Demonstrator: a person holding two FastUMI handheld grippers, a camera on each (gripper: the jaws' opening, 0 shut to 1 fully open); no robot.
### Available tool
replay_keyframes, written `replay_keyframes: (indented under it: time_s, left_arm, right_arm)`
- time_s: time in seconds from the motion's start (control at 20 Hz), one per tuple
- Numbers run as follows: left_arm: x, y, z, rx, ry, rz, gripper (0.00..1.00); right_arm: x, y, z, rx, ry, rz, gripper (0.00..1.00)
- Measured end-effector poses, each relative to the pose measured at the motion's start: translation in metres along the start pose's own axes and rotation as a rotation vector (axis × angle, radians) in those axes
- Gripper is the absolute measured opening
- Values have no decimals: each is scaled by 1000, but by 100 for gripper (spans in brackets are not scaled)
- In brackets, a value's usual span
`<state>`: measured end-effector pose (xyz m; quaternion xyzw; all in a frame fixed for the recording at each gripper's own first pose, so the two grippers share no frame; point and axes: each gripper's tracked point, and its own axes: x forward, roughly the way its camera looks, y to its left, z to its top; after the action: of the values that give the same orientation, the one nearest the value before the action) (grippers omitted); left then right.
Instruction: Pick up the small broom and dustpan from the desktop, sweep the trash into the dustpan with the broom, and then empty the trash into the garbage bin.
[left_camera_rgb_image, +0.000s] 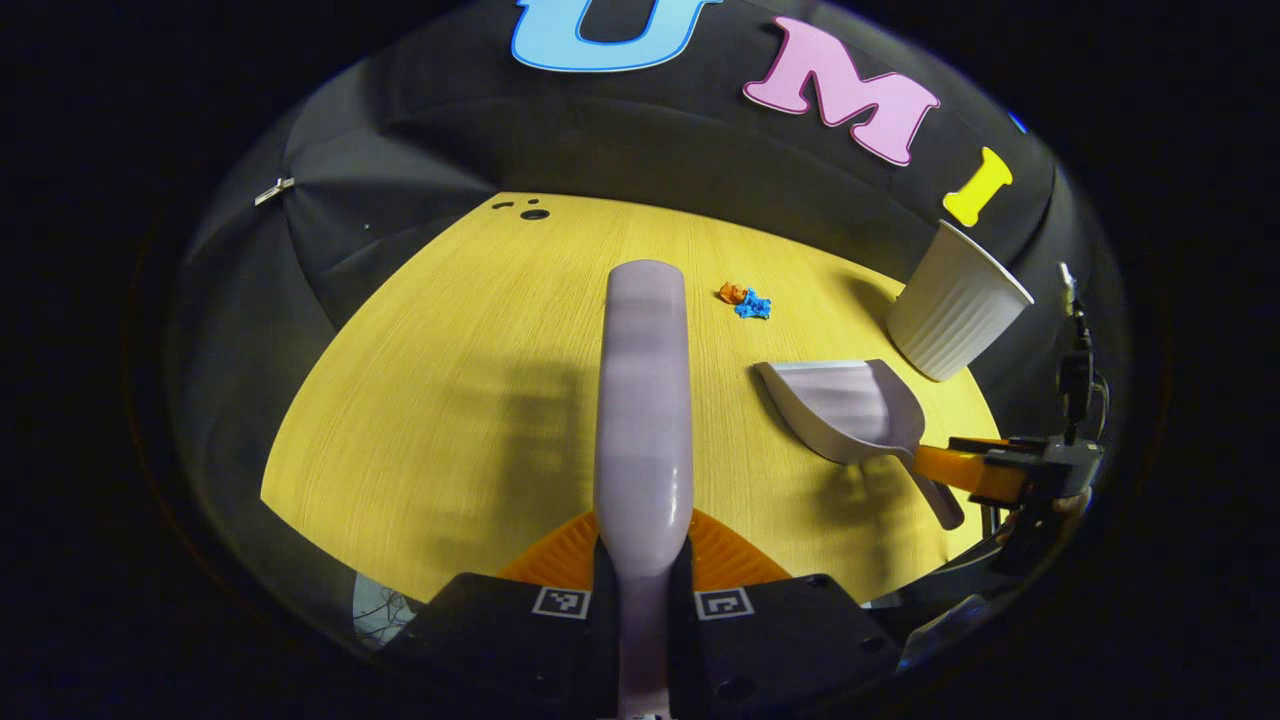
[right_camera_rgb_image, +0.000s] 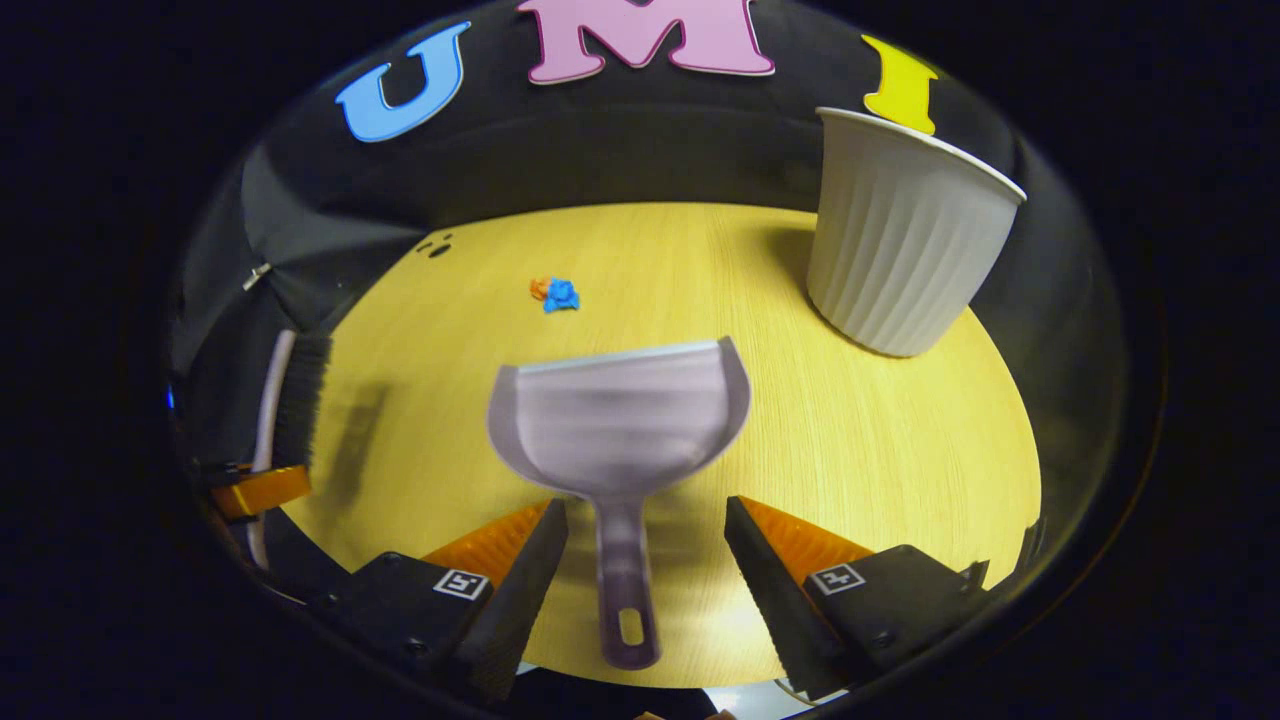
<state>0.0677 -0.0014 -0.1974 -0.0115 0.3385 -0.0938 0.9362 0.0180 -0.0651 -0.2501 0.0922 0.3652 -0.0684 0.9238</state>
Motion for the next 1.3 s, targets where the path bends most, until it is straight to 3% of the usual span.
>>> replay_keyframes:
  time_s: [0.25, 0.3, 0.35, 0.55, 0.7, 0.85, 1.1, 1.15, 1.25, 1.3]
  left_arm:
    - [0, 8, -9, 5, 34, 40, 24]
    - [2, 9, -10, 4, 44, 47, 24]
    - [4, 9, -10, -1, 53, 50, 23]
    - [18, 7, 0, -18, 77, 60, 24]
    - [29, 3, 13, 4, 86, 60, 24]
    - [50, -4, 31, 48, 103, 49, 24]
    - [95, -19, 65, 124, 144, 3, 24]
    - [104, -20, 72, 137, 150, -1, 25]
    - [129, -21, 89, 168, 161, -2, 24]
    - [139, -21, 99, 187, 163, -1, 24]
  right_arm:
    - [32, 2, -22, -10, 89, -11, 100]
    - [38, 3, -23, -19, 102, -16, 93]
    - [43, 4, -25, -25, 120, -17, 100]
    - [55, 4, -22, -18, 168, -21, 97]
    - [56, -4, -16, -25, 170, -39, 82]
    - [57, -2, -17, -58, 184, -8, 44]
    - [52, -12, -18, -171, 207, 76, 38]
    - [51, -16, -21, -177, 214, 84, 33]
    - [50, -28, -18, -224, 210, 83, 41]
    - [50, -33, -16, -250, 209, 82, 36]
